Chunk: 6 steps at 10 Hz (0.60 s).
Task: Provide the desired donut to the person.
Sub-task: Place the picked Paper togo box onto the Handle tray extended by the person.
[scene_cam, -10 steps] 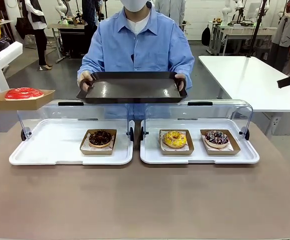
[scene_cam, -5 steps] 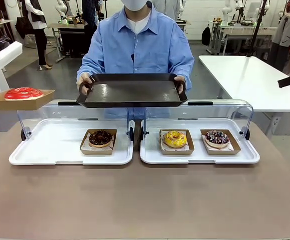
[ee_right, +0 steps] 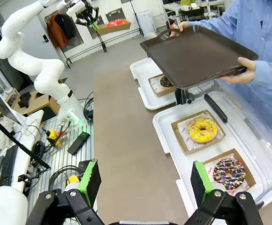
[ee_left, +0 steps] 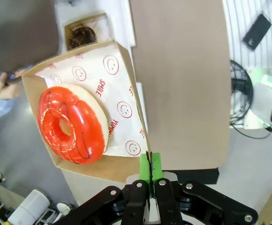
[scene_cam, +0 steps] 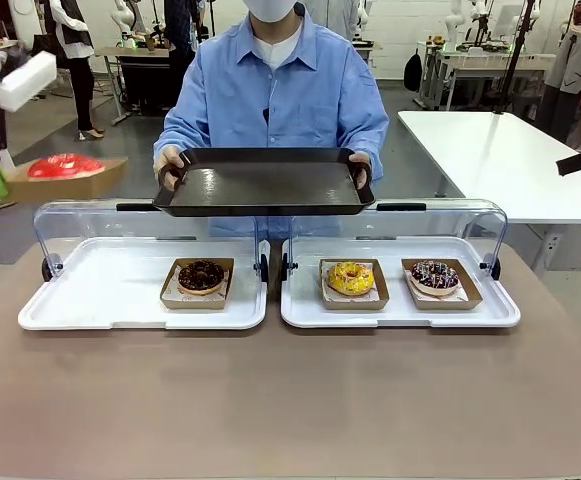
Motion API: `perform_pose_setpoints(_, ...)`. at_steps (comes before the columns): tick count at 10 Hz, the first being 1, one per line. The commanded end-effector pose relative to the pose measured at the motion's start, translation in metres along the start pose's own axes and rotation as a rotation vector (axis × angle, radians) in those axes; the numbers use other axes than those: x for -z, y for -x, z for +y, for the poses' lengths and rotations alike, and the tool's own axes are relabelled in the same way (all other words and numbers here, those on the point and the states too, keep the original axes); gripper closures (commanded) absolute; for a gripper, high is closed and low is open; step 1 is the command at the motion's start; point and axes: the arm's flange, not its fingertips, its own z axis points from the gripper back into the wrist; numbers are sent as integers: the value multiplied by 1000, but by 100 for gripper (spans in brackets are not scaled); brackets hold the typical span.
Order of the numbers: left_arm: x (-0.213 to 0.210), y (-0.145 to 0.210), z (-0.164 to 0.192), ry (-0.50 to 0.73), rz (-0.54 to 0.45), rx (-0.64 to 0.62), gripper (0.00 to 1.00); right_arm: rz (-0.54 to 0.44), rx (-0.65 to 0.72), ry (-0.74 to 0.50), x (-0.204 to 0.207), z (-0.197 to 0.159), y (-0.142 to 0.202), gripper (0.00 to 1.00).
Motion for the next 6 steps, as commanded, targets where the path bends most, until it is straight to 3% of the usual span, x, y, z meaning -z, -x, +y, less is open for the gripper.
perform_pose_setpoints(1,-28,-34,24,-21,-4,-18,99,-8,-6,-5,0,1,-1,0)
perform_pose_setpoints(6,-27,-141,80,-84,13,46,99,-8,-6,-5,0,1,-1,0)
